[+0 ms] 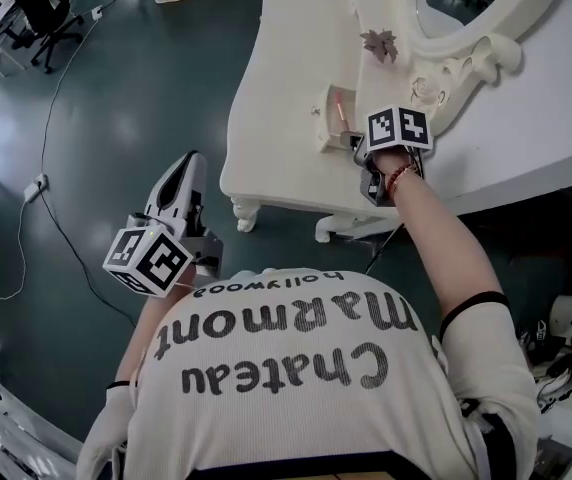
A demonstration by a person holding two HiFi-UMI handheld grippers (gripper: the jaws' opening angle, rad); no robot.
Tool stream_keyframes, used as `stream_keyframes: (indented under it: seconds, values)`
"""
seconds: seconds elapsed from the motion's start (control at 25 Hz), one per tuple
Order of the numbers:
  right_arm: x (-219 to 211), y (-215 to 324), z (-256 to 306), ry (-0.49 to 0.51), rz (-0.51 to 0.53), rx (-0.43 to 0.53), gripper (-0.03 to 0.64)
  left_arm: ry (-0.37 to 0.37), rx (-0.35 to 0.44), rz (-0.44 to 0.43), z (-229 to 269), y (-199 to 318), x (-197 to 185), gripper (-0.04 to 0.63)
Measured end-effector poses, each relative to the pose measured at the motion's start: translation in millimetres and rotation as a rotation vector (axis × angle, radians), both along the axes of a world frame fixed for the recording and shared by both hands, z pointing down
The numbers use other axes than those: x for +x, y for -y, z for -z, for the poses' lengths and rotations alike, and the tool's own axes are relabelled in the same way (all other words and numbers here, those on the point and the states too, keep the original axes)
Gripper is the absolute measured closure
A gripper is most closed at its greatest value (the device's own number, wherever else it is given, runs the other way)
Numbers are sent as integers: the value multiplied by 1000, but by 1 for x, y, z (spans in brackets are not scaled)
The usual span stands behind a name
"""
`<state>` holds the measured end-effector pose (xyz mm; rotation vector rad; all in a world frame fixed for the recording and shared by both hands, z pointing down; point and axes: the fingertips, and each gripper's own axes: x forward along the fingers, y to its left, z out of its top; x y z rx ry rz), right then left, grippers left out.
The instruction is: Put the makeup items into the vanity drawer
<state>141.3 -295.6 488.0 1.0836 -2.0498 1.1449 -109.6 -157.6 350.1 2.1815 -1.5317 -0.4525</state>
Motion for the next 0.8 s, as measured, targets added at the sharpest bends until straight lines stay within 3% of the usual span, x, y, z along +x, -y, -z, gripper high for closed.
stream_keyframes:
  seconds: [0.2,0.52,0.8]
  values:
    - [4,8,-1,28,-61,-41,568,-8,0,39,3,-1,-10,587]
    - [15,8,-15,13,-148,-82,568,-18,-2,30,1,6,-12,587]
    - [22,2,-20,13,-218,-112,568,-28,-8,-42,3,27,-12,587]
